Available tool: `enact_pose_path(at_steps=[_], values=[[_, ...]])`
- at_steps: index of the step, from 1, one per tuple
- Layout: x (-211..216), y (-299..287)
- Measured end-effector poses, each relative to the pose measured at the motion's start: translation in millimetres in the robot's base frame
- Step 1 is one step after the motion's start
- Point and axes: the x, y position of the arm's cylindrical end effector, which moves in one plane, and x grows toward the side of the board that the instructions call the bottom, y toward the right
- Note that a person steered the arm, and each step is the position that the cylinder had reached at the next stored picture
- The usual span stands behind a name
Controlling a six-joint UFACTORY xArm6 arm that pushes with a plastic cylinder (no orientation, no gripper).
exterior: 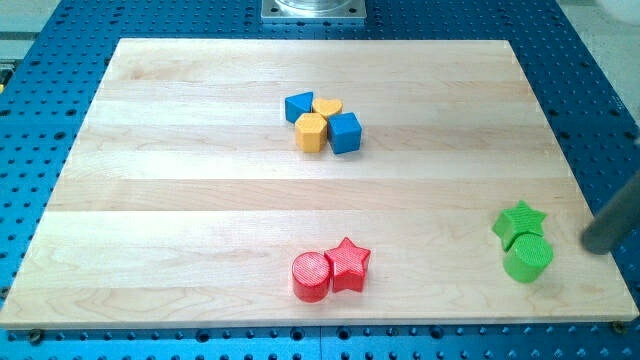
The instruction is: Push the green star diagonal to the red star
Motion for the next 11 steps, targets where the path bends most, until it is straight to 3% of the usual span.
enact_pose_path(at_steps=[2, 4, 6, 7, 8, 9, 10, 11], values=[[-22, -202], [-48, -258], [-107, -330], [-60, -347], [-31, -301], [-85, -262], [-59, -123], [15, -34]])
